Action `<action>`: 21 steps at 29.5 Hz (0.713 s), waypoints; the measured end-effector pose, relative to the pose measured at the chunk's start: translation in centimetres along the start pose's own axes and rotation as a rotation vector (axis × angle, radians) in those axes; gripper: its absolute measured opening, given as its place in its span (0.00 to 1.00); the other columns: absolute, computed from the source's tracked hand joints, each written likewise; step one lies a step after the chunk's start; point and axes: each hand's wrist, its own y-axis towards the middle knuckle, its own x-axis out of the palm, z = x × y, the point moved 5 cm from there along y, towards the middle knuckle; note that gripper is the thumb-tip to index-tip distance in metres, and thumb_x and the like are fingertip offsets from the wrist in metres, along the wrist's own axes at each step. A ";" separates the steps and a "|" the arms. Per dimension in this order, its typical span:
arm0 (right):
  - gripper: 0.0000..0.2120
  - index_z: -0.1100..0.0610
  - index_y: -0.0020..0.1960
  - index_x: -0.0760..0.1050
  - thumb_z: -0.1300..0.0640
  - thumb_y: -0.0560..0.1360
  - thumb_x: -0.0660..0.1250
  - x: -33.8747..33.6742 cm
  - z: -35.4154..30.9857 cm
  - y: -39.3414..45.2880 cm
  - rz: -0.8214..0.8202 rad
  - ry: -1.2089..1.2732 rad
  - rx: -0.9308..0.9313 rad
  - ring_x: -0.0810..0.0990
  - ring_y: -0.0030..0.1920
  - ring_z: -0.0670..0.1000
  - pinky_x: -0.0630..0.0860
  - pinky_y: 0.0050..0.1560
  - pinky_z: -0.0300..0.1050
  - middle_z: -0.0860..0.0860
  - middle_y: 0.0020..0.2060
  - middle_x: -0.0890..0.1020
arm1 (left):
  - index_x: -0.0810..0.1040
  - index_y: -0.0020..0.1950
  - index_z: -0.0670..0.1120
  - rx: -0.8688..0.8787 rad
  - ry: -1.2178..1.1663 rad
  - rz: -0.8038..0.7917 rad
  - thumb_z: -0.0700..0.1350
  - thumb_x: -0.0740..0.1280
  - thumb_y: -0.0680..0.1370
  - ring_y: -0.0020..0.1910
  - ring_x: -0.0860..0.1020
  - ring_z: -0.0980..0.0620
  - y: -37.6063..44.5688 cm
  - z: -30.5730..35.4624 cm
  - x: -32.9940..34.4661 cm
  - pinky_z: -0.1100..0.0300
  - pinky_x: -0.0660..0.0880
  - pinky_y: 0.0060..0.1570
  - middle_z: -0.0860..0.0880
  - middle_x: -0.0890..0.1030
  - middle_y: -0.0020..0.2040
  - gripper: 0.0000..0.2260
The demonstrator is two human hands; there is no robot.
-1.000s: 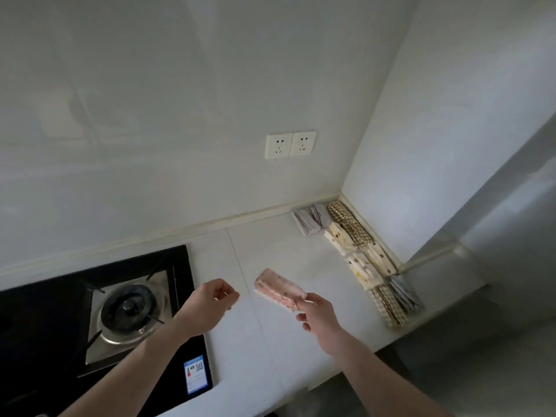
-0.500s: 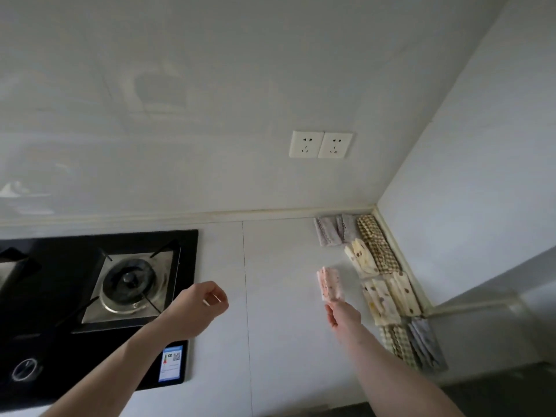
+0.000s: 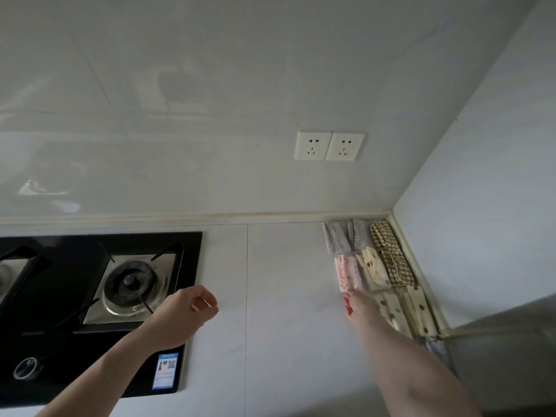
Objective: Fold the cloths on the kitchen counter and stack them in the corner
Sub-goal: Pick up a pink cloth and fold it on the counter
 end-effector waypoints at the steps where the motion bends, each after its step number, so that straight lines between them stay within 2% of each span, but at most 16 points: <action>1: 0.05 0.63 0.52 0.76 0.66 0.77 0.68 0.0 -0.3 0.4 0.017 -0.008 0.008 0.73 0.37 0.49 0.70 0.38 0.42 0.52 0.38 0.77 | 0.81 0.48 0.54 -0.003 -0.004 0.006 0.49 0.72 0.79 0.39 0.83 0.55 0.1 -0.1 -0.1 0.51 0.82 0.49 0.54 0.85 0.41 0.01; 3: 0.14 0.67 0.60 0.77 0.68 0.75 0.67 0.0 -0.9 1.2 0.036 -0.036 0.001 0.72 0.36 0.49 0.73 0.42 0.43 0.54 0.39 0.80 | 0.81 0.48 0.54 -0.007 -0.005 0.012 0.49 0.72 0.79 0.39 0.83 0.56 0.4 -0.2 -0.2 0.51 0.82 0.49 0.54 0.85 0.41 0.01; 5: 0.21 0.67 0.69 0.73 0.69 0.75 0.64 0.0 -1.0 1.9 0.027 -0.020 0.004 0.70 0.35 0.49 0.77 0.59 0.45 0.60 0.49 0.84 | 0.81 0.48 0.54 -0.009 -0.002 0.012 0.49 0.72 0.79 0.38 0.83 0.56 0.5 -0.2 -0.2 0.51 0.82 0.49 0.55 0.85 0.41 0.01; 6: 0.23 0.67 0.72 0.70 0.68 0.77 0.61 0.3 -1.0 2.0 0.012 0.009 0.011 0.69 0.34 0.48 0.77 0.62 0.46 0.61 0.49 0.83 | 0.81 0.48 0.54 -0.010 -0.001 0.014 0.49 0.72 0.79 0.38 0.83 0.57 0.6 -0.2 -0.2 0.51 0.82 0.49 0.55 0.85 0.41 0.01; 7: 0.24 0.65 0.75 0.68 0.67 0.79 0.59 0.6 -0.8 2.0 -0.009 0.036 0.022 0.68 0.33 0.48 0.80 0.58 0.42 0.60 0.45 0.80 | 0.81 0.49 0.54 -0.013 0.001 0.014 0.49 0.72 0.79 0.38 0.83 0.57 0.6 -0.2 -0.1 0.52 0.82 0.49 0.55 0.85 0.41 0.01; 8: 0.24 0.63 0.76 0.66 0.64 0.81 0.57 0.8 -0.7 1.7 -0.010 0.043 0.014 0.70 0.34 0.49 0.82 0.47 0.39 0.57 0.43 0.77 | 0.81 0.49 0.54 -0.018 0.005 0.012 0.49 0.72 0.79 0.38 0.83 0.57 0.6 -0.2 -0.1 0.53 0.82 0.49 0.54 0.85 0.41 0.01; 9: 0.23 0.60 0.76 0.66 0.61 0.82 0.56 1.0 -0.4 1.3 -0.015 0.096 0.036 0.72 0.37 0.49 0.80 0.41 0.40 0.55 0.46 0.76 | 0.81 0.49 0.54 -0.022 0.010 0.006 0.49 0.72 0.79 0.39 0.83 0.57 0.5 -0.2 0.1 0.54 0.82 0.48 0.54 0.85 0.42 0.01; 10: 0.22 0.58 0.75 0.67 0.58 0.82 0.56 1.0 -0.2 0.9 -0.023 0.122 0.047 0.74 0.39 0.50 0.78 0.43 0.43 0.54 0.50 0.75 | 0.81 0.50 0.54 -0.024 0.015 -0.003 0.49 0.72 0.79 0.40 0.83 0.56 0.5 -0.2 0.3 0.55 0.81 0.47 0.53 0.85 0.42 0.01; 12: 0.20 0.57 0.74 0.68 0.55 0.84 0.56 1.2 -0.2 -0.1 -0.034 0.173 0.053 0.75 0.44 0.52 0.76 0.53 0.47 0.54 0.58 0.73 | 0.80 0.50 0.54 -0.025 0.032 -0.016 0.50 0.71 0.79 0.41 0.83 0.56 0.3 -0.1 0.7 0.57 0.81 0.47 0.53 0.84 0.44 0.01; 14: 0.20 0.57 0.74 0.67 0.54 0.83 0.57 1.5 0.2 -0.5 -0.046 0.134 0.042 0.76 0.53 0.54 0.76 0.61 0.50 0.55 0.59 0.74 | 0.80 0.50 0.55 -0.025 0.042 -0.017 0.50 0.71 0.79 0.43 0.82 0.56 0.0 -0.2 1.1 0.58 0.80 0.48 0.54 0.84 0.45 0.02; 16: 0.22 0.58 0.74 0.66 0.53 0.81 0.61 2.2 1.5 -1.1 -0.067 -0.029 0.030 0.76 0.58 0.55 0.78 0.62 0.54 0.55 0.56 0.76 | 0.80 0.50 0.55 -0.032 0.046 -0.018 0.49 0.71 0.79 0.44 0.82 0.56 -0.5 -0.7 1.4 0.58 0.80 0.48 0.55 0.83 0.45 0.02; 18: 0.33 0.58 0.75 0.64 0.46 0.75 0.69 2.9 3.0 -0.9 0.004 -0.419 -0.072 0.78 0.59 0.59 0.82 0.57 0.58 0.59 0.61 0.75 | 0.80 0.50 0.56 -0.045 0.036 -0.029 0.50 0.72 0.78 0.44 0.82 0.57 -1.3 -1.7 1.5 0.57 0.80 0.50 0.56 0.83 0.45 0.02; 19: 0.37 0.59 0.75 0.63 0.43 0.73 0.70 3.4 3.7 -1.6 0.022 -0.664 -0.137 0.77 0.62 0.61 0.80 0.60 0.58 0.60 0.66 0.71 | 0.80 0.50 0.56 -0.054 0.025 -0.038 0.50 0.72 0.78 0.45 0.82 0.57 -1.9 -2.4 1.4 0.56 0.80 0.51 0.56 0.83 0.45 0.02; 21: 0.37 0.60 0.76 0.61 0.46 0.75 0.71 5.7 5.4 -4.5 -0.011 -0.995 -0.269 0.72 0.69 0.64 0.74 0.67 0.52 0.62 0.71 0.64 | 0.81 0.49 0.56 -0.079 -0.006 -0.040 0.50 0.72 0.77 0.45 0.82 0.58 -3.4 -4.2 0.9 0.54 0.80 0.53 0.56 0.84 0.44 0.03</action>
